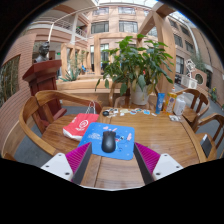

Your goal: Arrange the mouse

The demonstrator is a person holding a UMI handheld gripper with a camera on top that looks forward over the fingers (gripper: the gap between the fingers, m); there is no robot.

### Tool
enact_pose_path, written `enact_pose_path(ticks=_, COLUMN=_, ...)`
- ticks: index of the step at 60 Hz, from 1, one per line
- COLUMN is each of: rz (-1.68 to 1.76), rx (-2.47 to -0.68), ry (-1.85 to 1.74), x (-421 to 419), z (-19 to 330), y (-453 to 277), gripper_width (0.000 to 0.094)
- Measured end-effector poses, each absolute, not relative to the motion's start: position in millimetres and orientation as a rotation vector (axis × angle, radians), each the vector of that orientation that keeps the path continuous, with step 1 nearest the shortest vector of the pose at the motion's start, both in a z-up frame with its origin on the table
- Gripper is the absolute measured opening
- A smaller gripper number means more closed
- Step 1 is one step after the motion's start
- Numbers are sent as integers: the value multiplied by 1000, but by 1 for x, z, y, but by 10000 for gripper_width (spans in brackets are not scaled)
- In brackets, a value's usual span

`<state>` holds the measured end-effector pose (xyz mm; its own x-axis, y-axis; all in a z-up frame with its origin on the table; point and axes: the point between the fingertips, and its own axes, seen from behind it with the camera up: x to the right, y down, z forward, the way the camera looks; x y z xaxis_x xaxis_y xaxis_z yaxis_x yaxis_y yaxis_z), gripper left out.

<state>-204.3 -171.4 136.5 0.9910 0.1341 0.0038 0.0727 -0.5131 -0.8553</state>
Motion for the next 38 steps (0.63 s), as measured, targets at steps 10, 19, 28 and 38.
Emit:
enact_pose_path(ticks=10, rz=68, rx=-2078, ry=-152, x=-201, z=170, y=-223, gripper_width=856)
enact_pose_path(ticks=19, rz=69, rx=-2076, ry=-158, x=-201, z=180, y=-259, gripper_width=855)
enact_pose_path(ticks=28, rz=88, rx=-2074, ry=-171, x=-205, z=180, y=-282, gripper_width=857)
enact_pose_path(ticks=38, rz=57, rx=-2047, ry=-166, x=-197, z=189, y=-289, gripper_width=852)
